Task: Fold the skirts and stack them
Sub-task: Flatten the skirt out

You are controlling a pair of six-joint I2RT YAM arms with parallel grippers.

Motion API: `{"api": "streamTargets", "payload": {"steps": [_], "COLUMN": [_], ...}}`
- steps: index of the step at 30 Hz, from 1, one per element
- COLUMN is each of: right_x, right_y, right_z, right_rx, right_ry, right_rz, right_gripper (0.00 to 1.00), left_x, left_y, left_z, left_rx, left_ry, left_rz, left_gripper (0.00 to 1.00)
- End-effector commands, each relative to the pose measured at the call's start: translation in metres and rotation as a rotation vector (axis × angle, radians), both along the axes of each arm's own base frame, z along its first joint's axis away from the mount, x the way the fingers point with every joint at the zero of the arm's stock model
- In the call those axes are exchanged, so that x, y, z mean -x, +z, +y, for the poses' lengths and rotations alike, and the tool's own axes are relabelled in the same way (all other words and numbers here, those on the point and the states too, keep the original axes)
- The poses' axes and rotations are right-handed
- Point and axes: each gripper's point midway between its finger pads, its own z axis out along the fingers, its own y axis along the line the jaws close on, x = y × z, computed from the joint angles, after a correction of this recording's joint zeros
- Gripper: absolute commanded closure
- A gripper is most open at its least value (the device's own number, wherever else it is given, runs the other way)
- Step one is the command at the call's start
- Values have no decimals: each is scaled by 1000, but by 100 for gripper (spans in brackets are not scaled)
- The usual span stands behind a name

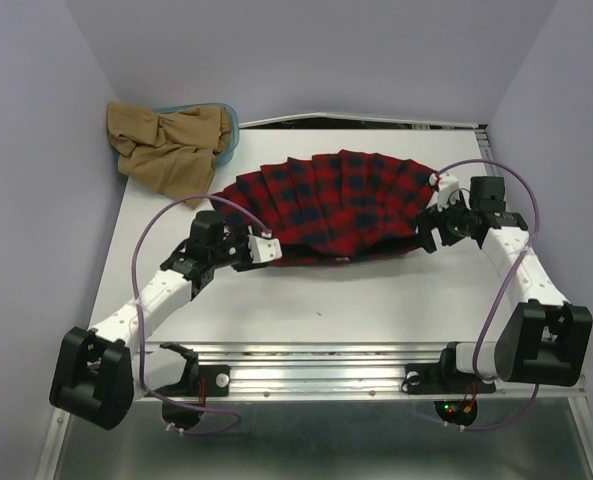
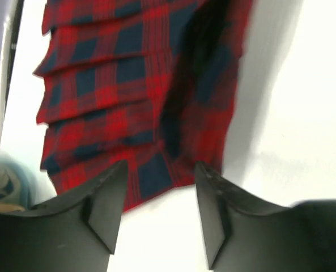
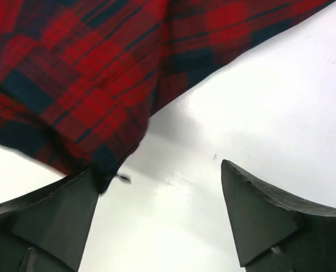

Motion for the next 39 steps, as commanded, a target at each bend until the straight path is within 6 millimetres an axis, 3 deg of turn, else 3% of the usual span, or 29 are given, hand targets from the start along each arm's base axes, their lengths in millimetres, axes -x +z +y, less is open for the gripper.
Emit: {"api": "streamTargets", "payload": {"steps": [1,3,7,10,13,15,19,23,26,28,31,39], "right_x": [31,51,55,62,49,33,18,29,41,41,38,32], "right_y": [3,5,25,34,38,36,26,4,-8,-14,-29,-52], "right_z": [-7,-3,-1,4,5,3,8,23,42,51,40,18], "right_rx": [99,93,94,70,41,32,9,40,84,129,218,339], "right_ry": [164,223,259,294,238,208,192,240,283,299,256,191], "right_rz": [57,129,132,157,157,151,205,263,269,246,229,214], "right_gripper": [7,5,7,11,23,33,48,45,39,38,38,46], "left_x": [32,46,74,77,72,66,62,60,71,75,78,61], "left_y": [-6,5,18,35,36,14,5,-1,-22,-36,-57,-77], "left_z": [20,20,21,16,1,-7,-43,-68,-86,-86,-80,-53], "left_rx": [-94,-97,-90,-34,-26,-67,-127,-157,-232,-266,-315,-397], "left_ry": [-14,-60,-108,-74,-49,32,87,123,124,144,185,346], "left_rz": [56,35,71,94,176,292,367,383,381,382,383,308], "left_gripper": [32,28,23,21,26,29,31,30,29,28,27,34]}}
